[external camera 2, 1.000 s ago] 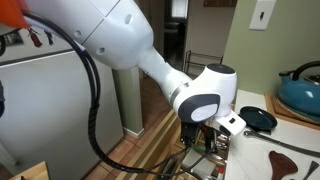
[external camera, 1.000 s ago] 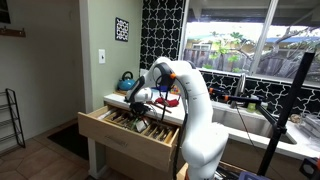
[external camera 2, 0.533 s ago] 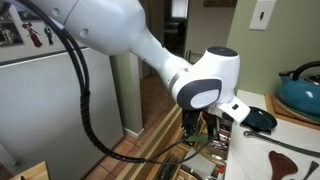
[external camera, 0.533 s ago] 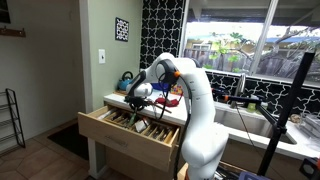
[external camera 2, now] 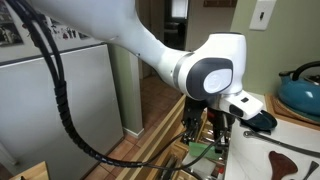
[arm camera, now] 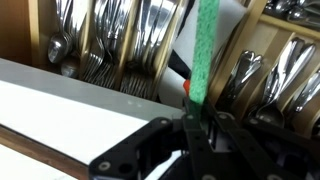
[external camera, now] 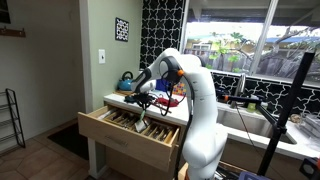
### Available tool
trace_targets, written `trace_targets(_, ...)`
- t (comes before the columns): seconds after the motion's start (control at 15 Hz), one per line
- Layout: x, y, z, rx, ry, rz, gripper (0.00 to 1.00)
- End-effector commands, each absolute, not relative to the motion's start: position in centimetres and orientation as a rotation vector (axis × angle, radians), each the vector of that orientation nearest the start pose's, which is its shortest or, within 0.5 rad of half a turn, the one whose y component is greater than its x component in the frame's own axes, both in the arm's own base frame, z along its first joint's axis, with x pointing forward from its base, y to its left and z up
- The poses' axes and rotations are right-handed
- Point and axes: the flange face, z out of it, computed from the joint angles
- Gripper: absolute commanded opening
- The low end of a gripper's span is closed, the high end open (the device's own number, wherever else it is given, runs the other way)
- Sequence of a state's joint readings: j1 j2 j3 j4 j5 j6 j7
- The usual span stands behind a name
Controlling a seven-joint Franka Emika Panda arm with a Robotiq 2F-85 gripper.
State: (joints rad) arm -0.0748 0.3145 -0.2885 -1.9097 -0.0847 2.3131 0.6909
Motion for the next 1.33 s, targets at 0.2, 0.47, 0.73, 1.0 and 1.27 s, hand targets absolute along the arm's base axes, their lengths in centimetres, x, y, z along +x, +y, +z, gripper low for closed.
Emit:
trace_targets(0.2, 59.1, -21.5, 33.8, -2.893, 1.617, -0.124, 0.03)
trace_targets(0.47, 58.6, -22.0, 32.8, -2.873, 1.799, -0.078, 0.03)
trace_targets(0.73, 59.0, -21.5, 31.2, -2.818, 1.856, -0.042, 0.03)
trace_targets(1.0, 59.5, -20.9, 29.3, -2.811, 1.888, -0.030, 0.03)
trace_targets(1.27, 59.9, -20.0, 29.0, -2.799, 1.869, -0.043, 0.52)
